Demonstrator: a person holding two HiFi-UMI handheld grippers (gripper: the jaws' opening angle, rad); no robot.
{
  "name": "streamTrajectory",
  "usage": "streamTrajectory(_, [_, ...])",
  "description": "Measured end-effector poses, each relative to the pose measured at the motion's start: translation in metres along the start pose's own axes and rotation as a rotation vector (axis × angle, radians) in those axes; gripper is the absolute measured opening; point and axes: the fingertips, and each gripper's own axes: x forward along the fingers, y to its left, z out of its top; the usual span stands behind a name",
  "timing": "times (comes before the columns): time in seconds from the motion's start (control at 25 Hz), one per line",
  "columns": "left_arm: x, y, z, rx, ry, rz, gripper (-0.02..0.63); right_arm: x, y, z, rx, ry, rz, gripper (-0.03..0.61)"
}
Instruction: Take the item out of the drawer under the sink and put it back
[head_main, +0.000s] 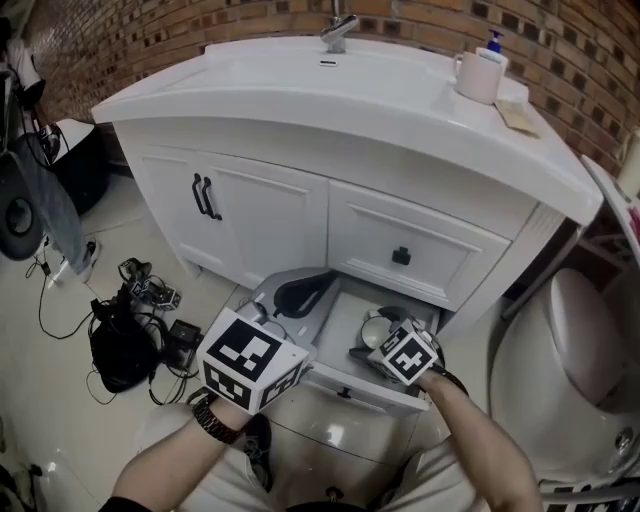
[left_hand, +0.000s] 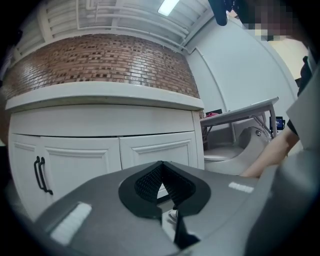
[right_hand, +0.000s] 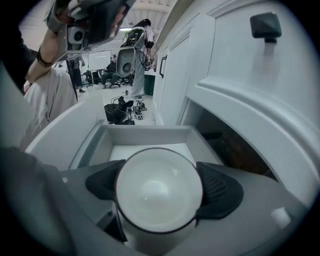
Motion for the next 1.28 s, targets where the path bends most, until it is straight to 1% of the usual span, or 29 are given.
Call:
streamTrajectory(0.04, [-0.002,0.003,0.0,-0.011,-0.004,0.001,0.02,-0.003,-0.001,0.004,0.002,-0.012,-0.01,0.466])
streamTrajectory(0.08, [-0.005,0.005,0.001,-0.022,-0.009,0.001,0.02,-0.01,-0.004,0.011,0.006,-0.043,-0.022,0.468])
streamTrajectory(0.12, [-0.007,0.007,0.002,-0.035,-0.014,0.0,0.02,-0.023,-0.007,0.022,0.011,-0.093,-0.036,0.468])
streamTrajectory(0.2, [-0.009,0.007,0.006,-0.078,-0.024,-0.013,0.02,-0.064,-0.011,0.052,0.027,-0.245,-0.064,0.457])
streamTrajectory(0.24, [-0.011,0.006,0.008,-0.104,-0.025,-0.026,0.02,-0.09,-0.011,0.068,0.028,-0.34,-0.077,0.409])
streamTrajectory(0.28, [-0.012,0.002,0.01,-0.12,-0.022,-0.041,0.02,-0.117,-0.008,0.082,0.016,-0.441,-0.09,0.307])
streamTrajectory(0.32, [-0.014,-0.004,0.012,-0.108,-0.014,-0.053,0.02,-0.144,-0.003,0.095,-0.008,-0.542,-0.105,0.172])
streamTrajectory(0.36, [-0.016,-0.012,0.014,-0.059,-0.004,-0.064,0.02,-0.166,0.001,0.104,-0.034,-0.628,-0.122,0.065])
streamTrajectory(0.4, [-0.017,-0.025,0.016,0.017,0.005,-0.082,0.02,-0.183,0.005,0.11,-0.053,-0.686,-0.142,0.003])
streamTrajectory(0.44, [-0.017,-0.04,0.017,0.098,0.011,-0.112,0.02,-0.193,0.007,0.112,-0.062,-0.712,-0.163,0.002])
streamTrajectory(0.48, [-0.018,-0.056,0.016,0.166,0.017,-0.15,0.02,-0.2,0.008,0.111,-0.061,-0.717,-0.184,0.002])
streamTrajectory(0.52, [-0.018,-0.07,0.013,0.217,0.023,-0.186,0.02,-0.205,0.008,0.109,-0.053,-0.713,-0.204,0.002])
streamTrajectory(0.56, [-0.02,-0.08,0.01,0.255,0.029,-0.212,0.02,-0.21,0.007,0.107,-0.042,-0.708,-0.227,0.002])
streamTrajectory(0.6, [-0.022,-0.086,0.008,0.274,0.034,-0.224,0.02,-0.216,0.006,0.104,-0.029,-0.705,-0.251,0.002])
streamTrajectory(0.64, [-0.026,-0.086,0.007,0.27,0.036,-0.222,0.02,-0.222,0.005,0.103,-0.017,-0.707,-0.277,0.002])
streamTrajectory(0.72, [-0.033,-0.078,0.011,0.203,0.033,-0.186,0.02,-0.238,0.005,0.102,0.004,-0.724,-0.317,0.002])
streamTrajectory(0.8, [-0.043,-0.071,0.016,0.139,0.03,-0.14,0.02,-0.254,0.008,0.101,0.023,-0.745,-0.339,0.002])
streamTrajectory(0.84, [-0.049,-0.069,0.014,0.133,0.035,-0.119,0.02,-0.261,0.01,0.099,0.034,-0.752,-0.347,0.002])
streamTrajectory(0.96, [-0.064,-0.07,0.009,0.147,0.05,-0.072,0.02,-0.28,0.016,0.096,0.055,-0.766,-0.37,0.002])
streamTrajectory(1.08, [-0.078,-0.071,0.012,0.134,0.016,-0.039,0.02,-0.288,0.02,0.094,0.061,-0.768,-0.381,0.002])
streamTrajectory(1.16, [-0.088,-0.074,0.013,0.102,0.005,-0.028,0.02,-0.292,0.027,0.09,0.076,-0.766,-0.383,0.002])
streamTrajectory(1.28, [-0.1,-0.086,0.01,0.035,0.007,-0.034,0.02,-0.3,0.042,0.083,0.101,-0.766,-0.386,0.002])
